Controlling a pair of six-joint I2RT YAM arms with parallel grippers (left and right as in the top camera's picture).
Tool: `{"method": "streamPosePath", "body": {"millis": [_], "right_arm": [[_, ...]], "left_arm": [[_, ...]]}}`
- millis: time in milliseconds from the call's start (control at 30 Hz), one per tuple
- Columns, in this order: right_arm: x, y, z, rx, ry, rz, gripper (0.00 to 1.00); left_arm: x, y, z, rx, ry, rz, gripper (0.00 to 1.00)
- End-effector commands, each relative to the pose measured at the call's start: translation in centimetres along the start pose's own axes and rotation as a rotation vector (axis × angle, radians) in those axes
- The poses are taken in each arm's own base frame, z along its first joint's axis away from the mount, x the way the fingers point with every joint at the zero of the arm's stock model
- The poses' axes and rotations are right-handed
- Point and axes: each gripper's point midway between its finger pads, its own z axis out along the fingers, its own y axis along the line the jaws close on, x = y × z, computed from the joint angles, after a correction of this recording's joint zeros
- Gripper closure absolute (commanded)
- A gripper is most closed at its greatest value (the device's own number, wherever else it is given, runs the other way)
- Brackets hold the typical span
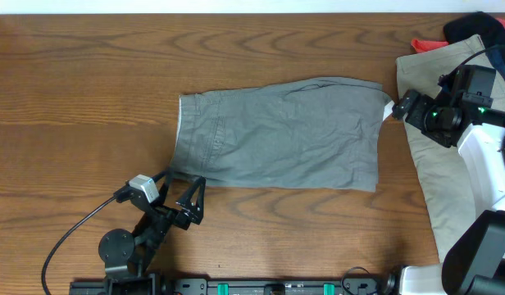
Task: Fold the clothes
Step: 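Reach the left gripper to the shorts' left edge and grasp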
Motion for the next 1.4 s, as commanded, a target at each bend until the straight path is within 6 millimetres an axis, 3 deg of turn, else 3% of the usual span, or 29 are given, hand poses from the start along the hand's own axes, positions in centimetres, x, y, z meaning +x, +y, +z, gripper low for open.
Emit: {"method": "streamPosePath", "body": {"millis": [0,133,300,400,600,867,967,1100,1367], "right_arm": [[-0.5,-0.1,-0.2,0.004,-0.011,-0.016,0.01],[-0.5,-0.1,-0.2,0.004,-0.011,-0.016,0.01],[-0.5,-0.1,-0.2,0.004,-0.011,-0.016,0.01],[-0.5,-0.1,-0.2,0.004,-0.011,-0.016,0.01],[-0.5,-0.1,-0.2,0.004,-0.011,-0.016,0.01],[-0.5,-0.1,-0.2,0.004,-0.011,-0.016,0.01],[-0.5,-0.1,-0.2,0.004,-0.011,-0.016,0.01],[-0.5,-0.1,-0.2,0.004,-0.011,-0.016,0.01],[-0.5,-0.1,-0.2,0.004,-0.011,-0.016,0.01]], "left_arm": [[1.5,0.2,0.0,0.014,0.051,-0.073,0.02],[0.3,-0.5,-0.2,0.019,0.026,-0.051,0.02],[-3.1,-3.0,-1.1,0.04,-0.017,0.029,0.02],[-5.3,-2.7,-1.7,-0.075,-0.013,0.076,0.02],[-6.6,1.9,-2.5,-0.443,0.19,0.081,0.02],[-4.7,6.6,-0.8,-0.682,0.672,-0.057,0.02],[-4.9,7.8,0.7,-0.717,0.794,-0.113,0.02],[-5.1,10.1,3.8,-0.72,0.817,-0.128,0.02],[-2.1,14.2,8.2,-0.696,0.84,-0.176,0.02]]}}
